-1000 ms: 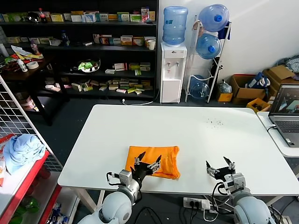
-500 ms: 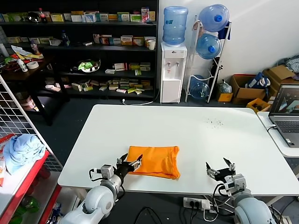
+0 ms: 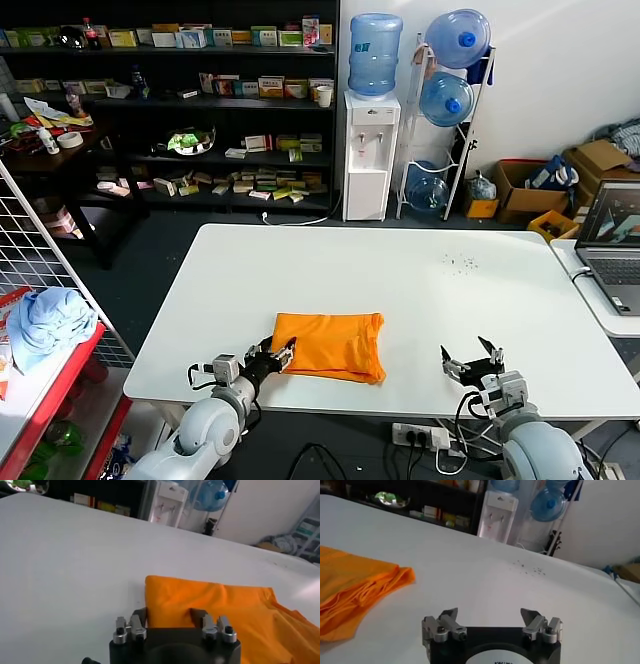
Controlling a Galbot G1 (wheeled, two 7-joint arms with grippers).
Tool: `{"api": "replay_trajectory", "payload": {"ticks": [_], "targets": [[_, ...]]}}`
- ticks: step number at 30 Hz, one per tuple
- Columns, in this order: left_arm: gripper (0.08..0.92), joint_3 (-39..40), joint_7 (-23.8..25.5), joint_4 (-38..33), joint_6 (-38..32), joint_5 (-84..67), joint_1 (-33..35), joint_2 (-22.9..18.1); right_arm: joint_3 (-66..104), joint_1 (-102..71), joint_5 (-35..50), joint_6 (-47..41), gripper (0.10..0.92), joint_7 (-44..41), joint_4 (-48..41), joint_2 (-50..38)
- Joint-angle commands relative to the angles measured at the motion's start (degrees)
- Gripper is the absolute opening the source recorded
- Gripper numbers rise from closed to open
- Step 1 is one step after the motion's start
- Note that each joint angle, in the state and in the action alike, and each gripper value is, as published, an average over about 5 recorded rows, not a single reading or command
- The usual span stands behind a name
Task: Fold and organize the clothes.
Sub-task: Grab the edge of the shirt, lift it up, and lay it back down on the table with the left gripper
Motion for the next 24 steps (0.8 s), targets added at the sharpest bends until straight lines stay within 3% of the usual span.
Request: {"api": "replay_trajectory", "payload": {"ticks": [1, 14, 24], "targets": [[0.567, -0.34, 0.67, 0.63, 0.71, 0.12, 0.17, -0.04, -0.12, 0.32, 0.08, -0.15, 0.823, 0.16, 0.09, 0.14], [0.194, -2.04, 0.06, -1.97, 0.8, 0.63, 0.93, 1.93, -0.64, 0.9, 0.36, -0.17, 0.823, 0.17, 0.04, 0.26], [0.168, -9.91, -4.54, -4.45, 6.3, -0.21, 3.33, 12.38, -3.0, 2.67, 0.19, -0.38, 0.823, 0.27, -0.39, 0.8]]}}
